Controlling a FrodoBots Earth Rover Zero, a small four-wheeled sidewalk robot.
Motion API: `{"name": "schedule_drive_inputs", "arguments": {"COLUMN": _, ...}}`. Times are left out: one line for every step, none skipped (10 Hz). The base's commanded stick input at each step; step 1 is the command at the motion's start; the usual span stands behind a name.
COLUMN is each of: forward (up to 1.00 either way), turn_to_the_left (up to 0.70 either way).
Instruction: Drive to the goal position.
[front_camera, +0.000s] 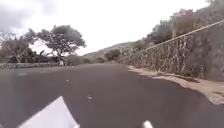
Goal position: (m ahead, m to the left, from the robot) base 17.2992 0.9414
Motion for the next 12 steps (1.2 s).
{"name": "schedule_drive_inputs", "arguments": {"forward": 1.0, "turn_to_the_left": -0.02}}
{"name": "schedule_drive_inputs", "arguments": {"forward": 1.0, "turn_to_the_left": -0.03}}
{"name": "schedule_drive_inputs", "arguments": {"forward": 1.0, "turn_to_the_left": -0.11}}
{"name": "schedule_drive_inputs", "arguments": {"forward": 1.0, "turn_to_the_left": -0.03}}
{"name": "schedule_drive_inputs", "arguments": {"forward": 1.0, "turn_to_the_left": -0.08}}
{"name": "schedule_drive_inputs", "arguments": {"forward": 1.0, "turn_to_the_left": -0.21}}
{"name": "schedule_drive_inputs", "arguments": {"forward": 1.0, "turn_to_the_left": -0.01}}
{"name": "schedule_drive_inputs", "arguments": {"forward": 1.0, "turn_to_the_left": -0.11}}
{"name": "schedule_drive_inputs", "arguments": {"forward": 1.0, "turn_to_the_left": -0.21}}
{"name": "schedule_drive_inputs", "arguments": {"forward": 1.0, "turn_to_the_left": -0.12}}
{"name": "schedule_drive_inputs", "arguments": {"forward": 1.0, "turn_to_the_left": -0.26}}
{"name": "schedule_drive_inputs", "arguments": {"forward": 1.0, "turn_to_the_left": -0.09}}
